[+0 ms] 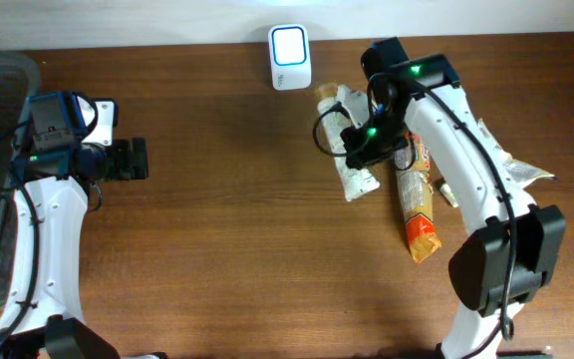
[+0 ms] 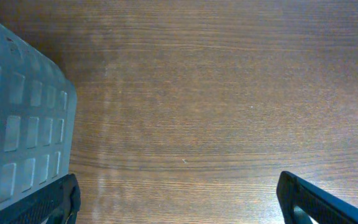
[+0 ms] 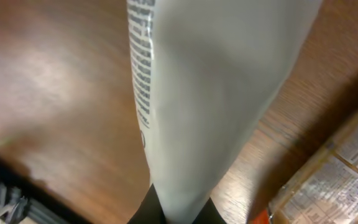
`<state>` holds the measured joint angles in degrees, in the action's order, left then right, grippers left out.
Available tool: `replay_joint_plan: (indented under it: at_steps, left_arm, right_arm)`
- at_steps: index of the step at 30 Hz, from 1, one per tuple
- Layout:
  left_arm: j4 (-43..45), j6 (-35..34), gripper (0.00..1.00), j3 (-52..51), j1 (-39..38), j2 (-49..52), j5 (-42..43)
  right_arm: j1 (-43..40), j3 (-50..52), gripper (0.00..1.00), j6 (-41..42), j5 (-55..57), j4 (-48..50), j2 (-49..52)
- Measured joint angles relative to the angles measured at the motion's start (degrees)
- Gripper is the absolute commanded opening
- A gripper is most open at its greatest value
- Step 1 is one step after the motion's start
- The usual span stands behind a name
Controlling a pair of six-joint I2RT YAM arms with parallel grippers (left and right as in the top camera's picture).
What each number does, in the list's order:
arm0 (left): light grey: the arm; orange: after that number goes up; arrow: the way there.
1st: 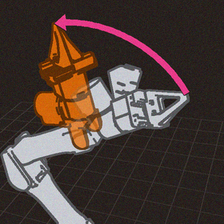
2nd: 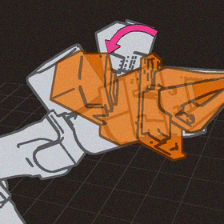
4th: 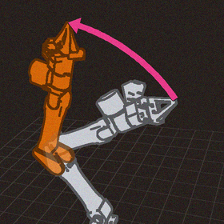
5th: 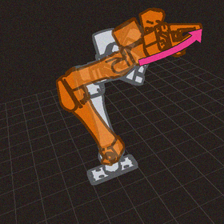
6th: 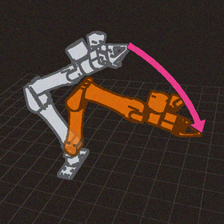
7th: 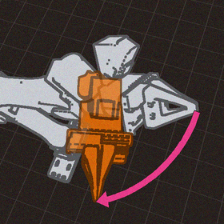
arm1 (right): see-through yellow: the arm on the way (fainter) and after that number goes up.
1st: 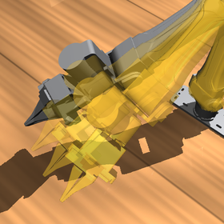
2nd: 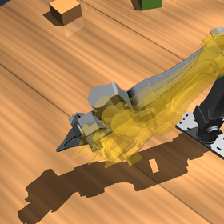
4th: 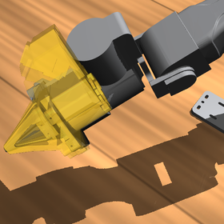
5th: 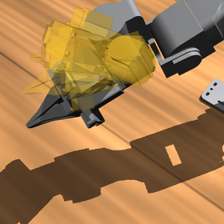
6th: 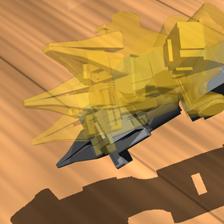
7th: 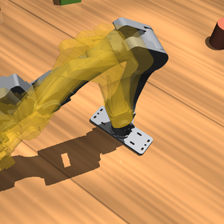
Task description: Scan the item barcode
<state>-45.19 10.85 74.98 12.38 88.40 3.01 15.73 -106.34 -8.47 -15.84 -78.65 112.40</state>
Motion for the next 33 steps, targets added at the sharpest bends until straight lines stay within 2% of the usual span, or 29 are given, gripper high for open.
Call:
replay_joint_plan:
  at_steps: [4,9,14,15,16,17,18,20,22,25,26,27,33]
  left_arm:
    - [0.0,0.0,0.99,0.0,0.0,0.0,0.0]
    - [0.0,0.0,0.99,0.0,0.0,0.0,0.0]
    - [0.0,0.0,0.99,0.0,0.0,0.0,0.0]
    - [0.0,0.0,0.99,0.0,0.0,0.0,0.0]
    - [0.0,0.0,0.99,0.0,0.0,0.0,0.0]
    - [0.0,0.0,0.99,0.0,0.0,0.0,0.0]
    - [0.0,0.0,0.99,0.0,0.0,0.0,0.0]
    - [0.0,0.0,0.99,0.0,0.0,0.0,0.0]
    - [0.1,0.0,0.99,0.0,0.0,0.0,0.0]
    - [0.0,0.0,0.99,0.0,0.0,0.0,0.0]
    - [0.0,0.0,0.99,0.0,0.0,0.0,0.0]
    - [0.0,0.0,0.99,0.0,0.0,0.0,0.0]
    - [0.0,0.0,0.99,0.0,0.0,0.0,0.0]
  right_arm:
    - [0.0,1.5,0.04,3.7,3.4,4.7,0.3]
    - [0.0,1.9,0.04,9.5,11.5,3.0,0.3]
    - [-0.1,17.0,0.05,13.7,16.2,7.5,0.9]
    - [-0.2,20.2,0.11,13.9,17.1,8.8,1.0]
    - [-0.6,23.3,0.46,14.3,18.4,10.0,1.3]
    - [-1.2,25.2,0.75,14.4,19.6,11.1,1.3]
    - [-1.9,25.6,0.80,14.6,20.4,11.5,1.3]
    - [-3.7,25.3,0.82,15.1,20.4,11.5,1.3]
    - [-4.9,20.2,0.83,15.3,19.9,7.5,1.3]
    - [-3.6,1.1,0.84,14.1,19.1,-0.5,-1.5]
    - [-2.4,-5.0,0.94,13.9,18.7,-3.5,-3.1]
    - [-0.2,-11.0,0.98,14.1,17.9,-5.7,-5.8]
    - [7.1,-26.6,0.99,13.2,15.7,-18.2,-16.2]
